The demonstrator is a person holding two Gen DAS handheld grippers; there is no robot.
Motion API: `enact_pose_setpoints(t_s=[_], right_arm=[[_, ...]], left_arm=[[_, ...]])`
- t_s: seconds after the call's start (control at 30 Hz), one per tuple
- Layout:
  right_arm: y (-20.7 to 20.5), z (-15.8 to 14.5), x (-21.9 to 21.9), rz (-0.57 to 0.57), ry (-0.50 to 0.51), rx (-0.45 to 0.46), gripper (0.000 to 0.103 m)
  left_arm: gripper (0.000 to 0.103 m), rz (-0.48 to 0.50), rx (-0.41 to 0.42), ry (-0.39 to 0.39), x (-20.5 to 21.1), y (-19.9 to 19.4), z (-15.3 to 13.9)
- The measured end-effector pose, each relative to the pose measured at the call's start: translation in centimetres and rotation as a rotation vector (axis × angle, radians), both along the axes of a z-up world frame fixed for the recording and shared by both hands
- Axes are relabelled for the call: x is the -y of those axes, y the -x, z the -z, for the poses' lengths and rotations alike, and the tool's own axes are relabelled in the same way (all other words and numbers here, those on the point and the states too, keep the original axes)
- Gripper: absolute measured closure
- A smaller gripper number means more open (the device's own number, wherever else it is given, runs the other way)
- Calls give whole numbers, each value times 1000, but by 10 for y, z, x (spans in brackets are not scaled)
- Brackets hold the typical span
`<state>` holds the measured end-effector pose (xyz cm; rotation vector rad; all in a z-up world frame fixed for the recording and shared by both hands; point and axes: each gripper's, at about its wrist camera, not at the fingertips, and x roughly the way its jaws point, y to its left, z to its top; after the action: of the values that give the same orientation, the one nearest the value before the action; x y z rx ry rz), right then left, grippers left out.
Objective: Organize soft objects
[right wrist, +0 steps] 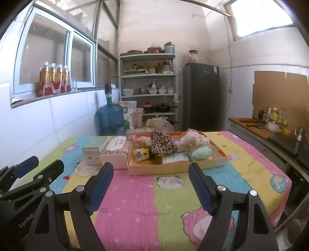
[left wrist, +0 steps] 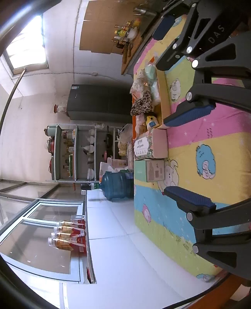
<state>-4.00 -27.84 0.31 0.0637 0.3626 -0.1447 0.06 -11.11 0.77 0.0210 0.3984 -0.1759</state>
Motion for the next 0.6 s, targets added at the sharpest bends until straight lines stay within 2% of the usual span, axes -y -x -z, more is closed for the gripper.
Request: enact_pose_setpoints(t_s=[0.13,0.6], right_arm=[[16,0,-9,35,21,21,22],[40,-10,-32,-11,49,58,22]], left_arm=[[39,-4,17,-6,-8,13,-1],[39,-40,54,25,-31,35,-8]])
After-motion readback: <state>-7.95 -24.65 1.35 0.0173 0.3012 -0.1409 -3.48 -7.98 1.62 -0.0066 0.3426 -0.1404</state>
